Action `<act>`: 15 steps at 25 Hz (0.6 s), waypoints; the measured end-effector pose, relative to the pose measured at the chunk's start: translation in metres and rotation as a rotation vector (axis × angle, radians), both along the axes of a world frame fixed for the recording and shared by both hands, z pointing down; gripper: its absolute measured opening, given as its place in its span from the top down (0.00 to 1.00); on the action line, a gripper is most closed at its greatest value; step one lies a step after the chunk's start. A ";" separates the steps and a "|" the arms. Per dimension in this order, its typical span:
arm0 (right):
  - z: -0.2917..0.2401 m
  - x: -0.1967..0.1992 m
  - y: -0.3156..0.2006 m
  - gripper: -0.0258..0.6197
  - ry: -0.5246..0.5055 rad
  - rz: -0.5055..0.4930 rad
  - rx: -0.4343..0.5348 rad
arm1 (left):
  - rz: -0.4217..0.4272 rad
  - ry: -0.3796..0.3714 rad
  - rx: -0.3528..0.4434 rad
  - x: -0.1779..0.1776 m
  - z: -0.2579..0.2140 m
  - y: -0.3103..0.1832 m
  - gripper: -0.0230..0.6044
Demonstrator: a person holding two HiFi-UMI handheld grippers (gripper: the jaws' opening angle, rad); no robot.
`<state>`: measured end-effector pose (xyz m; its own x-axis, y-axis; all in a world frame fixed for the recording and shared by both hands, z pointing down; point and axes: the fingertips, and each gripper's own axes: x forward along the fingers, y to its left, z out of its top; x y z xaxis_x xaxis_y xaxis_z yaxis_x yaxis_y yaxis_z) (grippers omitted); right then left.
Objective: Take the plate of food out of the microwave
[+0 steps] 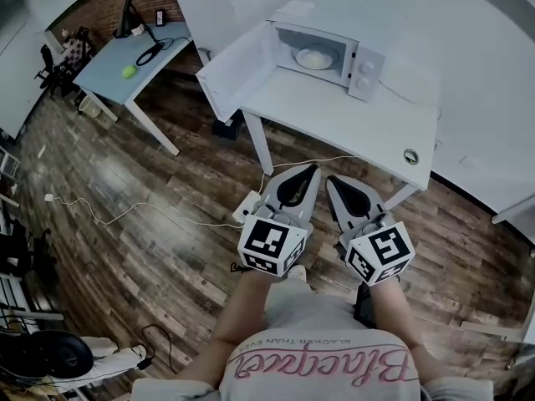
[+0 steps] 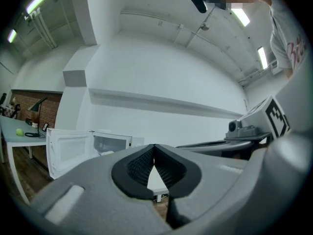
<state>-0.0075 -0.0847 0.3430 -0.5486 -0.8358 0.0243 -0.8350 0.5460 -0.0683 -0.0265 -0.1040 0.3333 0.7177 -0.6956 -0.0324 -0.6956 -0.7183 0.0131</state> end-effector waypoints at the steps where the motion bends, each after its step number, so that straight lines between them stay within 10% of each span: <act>1: -0.001 -0.001 -0.004 0.95 0.002 0.006 0.003 | 0.007 0.001 0.001 -0.001 0.000 -0.004 0.95; 15: -0.004 0.006 -0.046 0.95 -0.065 0.120 -0.005 | 0.038 0.024 0.015 -0.007 -0.004 -0.043 0.95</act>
<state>-0.0011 -0.1307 0.3389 -0.4454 -0.8953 -0.0033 -0.8879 0.4422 -0.1267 -0.0335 -0.1473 0.3288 0.7424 -0.6673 -0.0602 -0.6675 -0.7444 0.0188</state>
